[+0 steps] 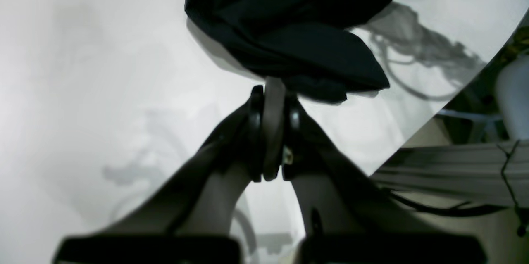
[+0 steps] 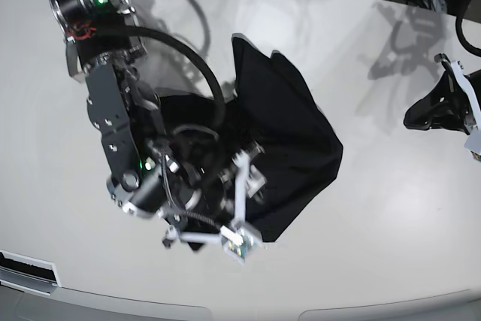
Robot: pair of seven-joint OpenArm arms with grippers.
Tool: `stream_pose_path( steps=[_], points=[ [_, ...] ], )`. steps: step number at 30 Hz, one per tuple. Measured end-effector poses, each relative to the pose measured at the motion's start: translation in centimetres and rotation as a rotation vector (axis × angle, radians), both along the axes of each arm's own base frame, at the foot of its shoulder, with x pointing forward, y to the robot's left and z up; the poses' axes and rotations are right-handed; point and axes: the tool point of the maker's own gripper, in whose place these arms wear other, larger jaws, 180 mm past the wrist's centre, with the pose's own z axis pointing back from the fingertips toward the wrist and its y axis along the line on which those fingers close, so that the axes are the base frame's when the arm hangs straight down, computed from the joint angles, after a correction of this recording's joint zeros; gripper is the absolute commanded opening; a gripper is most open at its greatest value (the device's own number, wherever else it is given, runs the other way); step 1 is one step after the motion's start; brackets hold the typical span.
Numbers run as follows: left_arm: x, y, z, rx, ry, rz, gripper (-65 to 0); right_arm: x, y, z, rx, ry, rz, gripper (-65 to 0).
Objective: Layout the t-shirt on the table in an organized manner, then fold the t-shirt properly
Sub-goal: 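Pull the grasped fabric with the right gripper to spread the shirt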
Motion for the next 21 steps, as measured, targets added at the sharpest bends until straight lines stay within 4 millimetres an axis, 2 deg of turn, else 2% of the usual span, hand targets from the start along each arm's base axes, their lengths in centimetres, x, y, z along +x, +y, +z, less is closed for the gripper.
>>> stream_pose_path(
  steps=[3,5,9,11,17,21],
  points=[
    [0.0,0.4,-0.4,0.028,0.007,0.007,-65.0,-0.7,-2.8,-2.4,-0.04,0.054,-0.079,-21.8],
    [0.0,0.5,-0.5,0.041,0.008,0.01,-65.0,-0.7,-5.6,-3.7,-0.053,0.084,-0.212,-21.8],
    [0.0,0.7,-0.6,0.048,0.007,0.012,-65.0,-2.3,-10.8,-7.3,-0.144,0.161,-0.371,-21.8],
    [0.1,0.6,-0.5,0.044,0.003,0.013,-65.0,-2.8,-12.4,-8.9,-0.176,0.198,-0.41,-21.8],
    [0.1,0.6,-0.5,0.044,0.004,0.013,-65.0,-3.2,-13.5,-12.8,-0.191,0.261,-0.425,-21.8],
    [0.1,0.6,-0.5,0.044,0.003,0.013,-65.0,-3.5,-13.6,-13.3,-0.192,0.282,-0.418,-21.8]
  ],
)
